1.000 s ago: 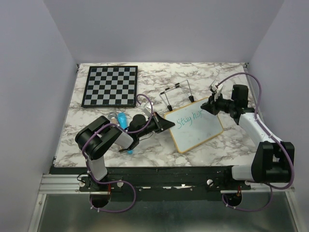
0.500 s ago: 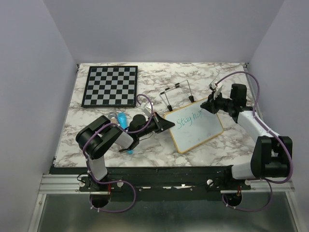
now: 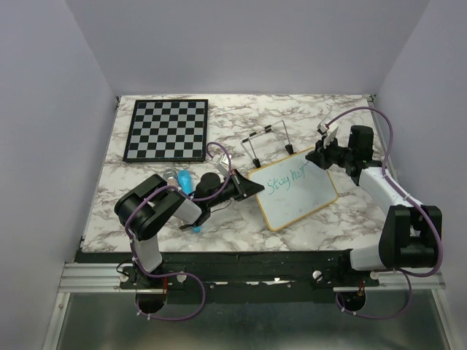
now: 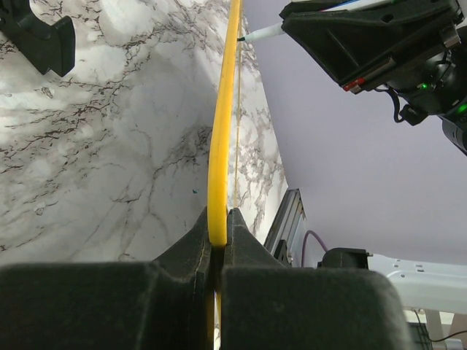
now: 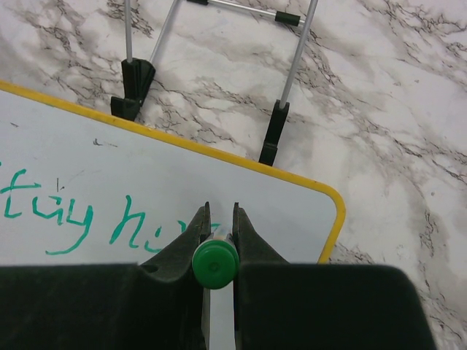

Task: Write a sentence on the whiteboard

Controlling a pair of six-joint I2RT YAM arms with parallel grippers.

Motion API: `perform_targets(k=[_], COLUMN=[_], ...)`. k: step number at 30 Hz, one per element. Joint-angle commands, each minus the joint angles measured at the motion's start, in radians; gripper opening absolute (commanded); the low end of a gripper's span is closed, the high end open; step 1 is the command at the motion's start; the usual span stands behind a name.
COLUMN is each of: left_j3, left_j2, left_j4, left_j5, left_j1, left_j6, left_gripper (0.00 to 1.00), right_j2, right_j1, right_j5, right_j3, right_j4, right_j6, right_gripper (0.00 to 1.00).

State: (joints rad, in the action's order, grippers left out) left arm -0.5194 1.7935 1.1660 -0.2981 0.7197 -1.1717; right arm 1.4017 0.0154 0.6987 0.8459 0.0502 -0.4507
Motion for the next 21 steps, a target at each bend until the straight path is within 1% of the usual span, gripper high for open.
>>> perform_targets(k=[1,11,21], left_j3=[0.004,0.002,-0.001], left_j2=[-0.003,0.0,0.001], left_j4=[0.067,0.072,0.069], left_j5=[-0.029,-0.029,-0.029], left_j1=[0.0,0.0,0.0], left_j6=[0.024,0.023,0.023], left_gripper=[0.0,0.0,0.0], right_j2=[-0.009,-0.035,-0.033], right_j1=[0.008,0.008,0.008], right_j5=[-0.007,0.068,0.133], right_j3=[-0.024,-0.045,-0.019], right_j4=[0.048,0.119,0.128], right_j6=[-0.052,-0.095,-0.066], right_gripper=[0.01,0.01,0.01])
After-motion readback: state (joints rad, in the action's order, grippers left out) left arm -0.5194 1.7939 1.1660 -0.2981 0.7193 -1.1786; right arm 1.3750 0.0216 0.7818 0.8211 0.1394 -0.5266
